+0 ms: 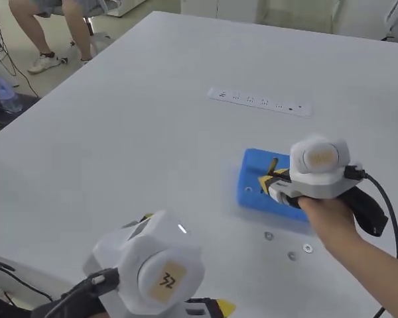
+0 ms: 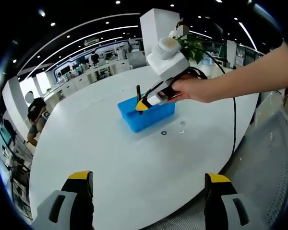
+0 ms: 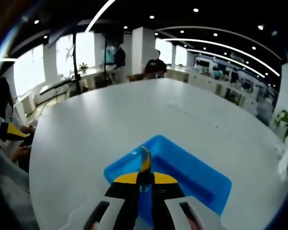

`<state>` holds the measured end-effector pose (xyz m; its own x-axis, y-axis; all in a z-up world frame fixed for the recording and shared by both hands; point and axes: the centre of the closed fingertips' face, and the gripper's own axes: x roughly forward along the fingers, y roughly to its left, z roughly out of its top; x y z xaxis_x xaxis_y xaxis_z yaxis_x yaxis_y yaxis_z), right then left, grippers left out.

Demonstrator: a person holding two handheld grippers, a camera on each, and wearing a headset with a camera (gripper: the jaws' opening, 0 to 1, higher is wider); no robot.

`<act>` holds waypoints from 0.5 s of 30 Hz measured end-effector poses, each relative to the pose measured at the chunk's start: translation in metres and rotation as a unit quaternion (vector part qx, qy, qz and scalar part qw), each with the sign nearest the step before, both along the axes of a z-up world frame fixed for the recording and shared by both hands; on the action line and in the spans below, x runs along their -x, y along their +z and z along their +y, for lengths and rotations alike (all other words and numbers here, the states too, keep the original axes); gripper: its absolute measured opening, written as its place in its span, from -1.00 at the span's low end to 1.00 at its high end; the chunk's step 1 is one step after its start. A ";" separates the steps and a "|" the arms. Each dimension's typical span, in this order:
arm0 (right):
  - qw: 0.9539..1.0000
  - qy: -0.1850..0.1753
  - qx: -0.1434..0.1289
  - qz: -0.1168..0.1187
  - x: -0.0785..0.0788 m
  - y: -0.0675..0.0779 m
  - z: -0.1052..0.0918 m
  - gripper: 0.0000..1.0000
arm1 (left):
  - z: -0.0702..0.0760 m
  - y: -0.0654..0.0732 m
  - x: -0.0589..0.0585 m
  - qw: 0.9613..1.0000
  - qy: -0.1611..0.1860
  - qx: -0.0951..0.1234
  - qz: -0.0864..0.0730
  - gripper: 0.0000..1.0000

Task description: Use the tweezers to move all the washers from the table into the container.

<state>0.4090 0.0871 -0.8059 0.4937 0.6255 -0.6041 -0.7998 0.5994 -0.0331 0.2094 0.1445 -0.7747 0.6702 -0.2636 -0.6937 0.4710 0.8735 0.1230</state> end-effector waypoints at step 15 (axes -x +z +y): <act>0.998 -0.005 -0.053 -0.022 0.009 0.048 -0.016 -0.90 | -0.005 0.000 -0.003 1.000 -0.007 -0.001 -0.001 0.98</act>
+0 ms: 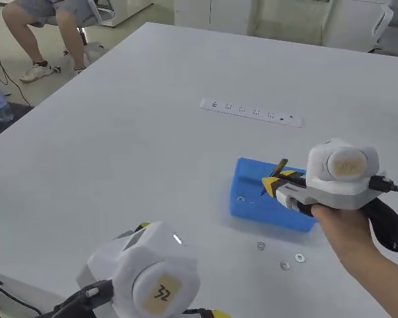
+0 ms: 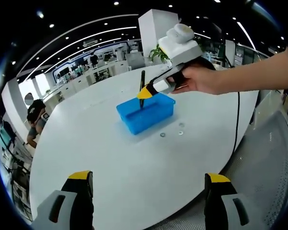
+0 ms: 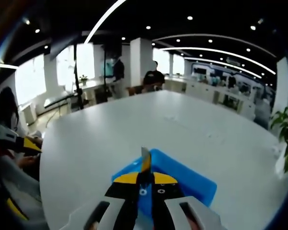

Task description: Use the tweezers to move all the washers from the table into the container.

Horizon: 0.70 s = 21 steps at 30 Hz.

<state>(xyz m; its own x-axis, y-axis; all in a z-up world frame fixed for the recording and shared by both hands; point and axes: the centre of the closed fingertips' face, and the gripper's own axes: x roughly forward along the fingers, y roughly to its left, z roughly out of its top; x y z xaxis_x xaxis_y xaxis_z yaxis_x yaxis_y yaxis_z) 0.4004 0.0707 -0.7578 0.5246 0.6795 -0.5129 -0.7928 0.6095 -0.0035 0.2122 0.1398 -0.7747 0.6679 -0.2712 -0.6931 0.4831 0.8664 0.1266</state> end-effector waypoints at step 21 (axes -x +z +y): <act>0.999 0.031 -0.013 0.012 0.041 0.017 -0.009 -0.90 | -0.002 0.002 0.001 1.000 -0.002 -0.001 -0.002 0.98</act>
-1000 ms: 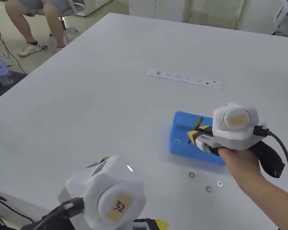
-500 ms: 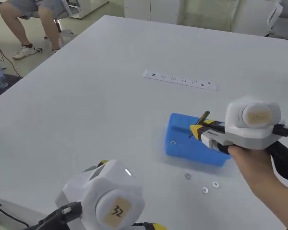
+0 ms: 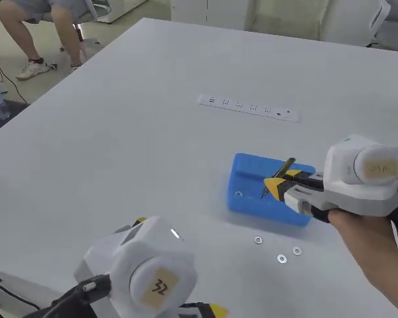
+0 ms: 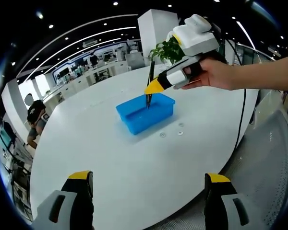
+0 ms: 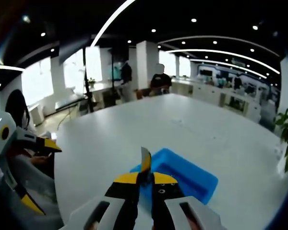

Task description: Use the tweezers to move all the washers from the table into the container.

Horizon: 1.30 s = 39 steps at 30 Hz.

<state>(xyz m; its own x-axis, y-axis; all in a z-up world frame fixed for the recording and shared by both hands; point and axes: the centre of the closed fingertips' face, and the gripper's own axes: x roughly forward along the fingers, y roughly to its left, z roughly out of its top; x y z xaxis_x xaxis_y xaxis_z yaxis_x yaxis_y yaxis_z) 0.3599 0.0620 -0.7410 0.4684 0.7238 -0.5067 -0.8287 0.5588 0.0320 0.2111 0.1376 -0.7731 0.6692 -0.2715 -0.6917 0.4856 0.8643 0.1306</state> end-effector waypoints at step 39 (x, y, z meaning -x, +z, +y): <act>0.996 0.012 0.053 0.066 0.022 -0.074 -0.007 -0.91 | -0.005 -0.007 0.008 1.000 -0.014 -0.005 0.012 0.98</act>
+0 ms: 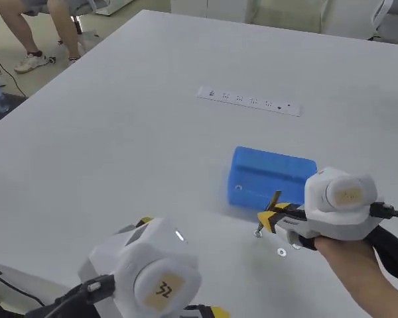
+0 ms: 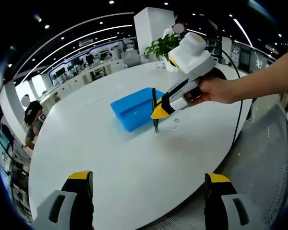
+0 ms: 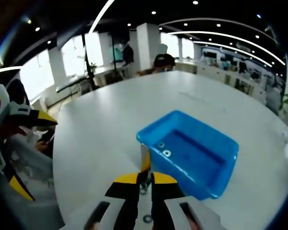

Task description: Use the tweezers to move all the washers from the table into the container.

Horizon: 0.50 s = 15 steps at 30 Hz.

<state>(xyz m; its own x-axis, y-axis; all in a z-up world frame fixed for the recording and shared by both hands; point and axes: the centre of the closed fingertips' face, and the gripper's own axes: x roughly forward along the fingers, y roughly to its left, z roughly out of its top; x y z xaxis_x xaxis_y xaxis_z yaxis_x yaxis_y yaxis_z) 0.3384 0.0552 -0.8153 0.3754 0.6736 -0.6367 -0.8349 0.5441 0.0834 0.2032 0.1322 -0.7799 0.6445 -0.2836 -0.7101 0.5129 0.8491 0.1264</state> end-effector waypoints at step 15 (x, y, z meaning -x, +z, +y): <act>1.000 -0.012 -0.001 -0.013 0.004 0.001 -0.001 -0.92 | -0.005 0.003 -0.002 1.000 -0.008 -0.001 -0.004 0.98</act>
<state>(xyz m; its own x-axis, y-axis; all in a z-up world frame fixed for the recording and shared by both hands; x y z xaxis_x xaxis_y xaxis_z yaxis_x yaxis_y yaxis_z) 0.3347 0.0546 -0.8139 0.4080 0.6651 -0.6255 -0.8234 0.5640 0.0627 0.2056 0.1272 -0.7773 0.6456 -0.2919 -0.7057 0.5251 0.8406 0.1327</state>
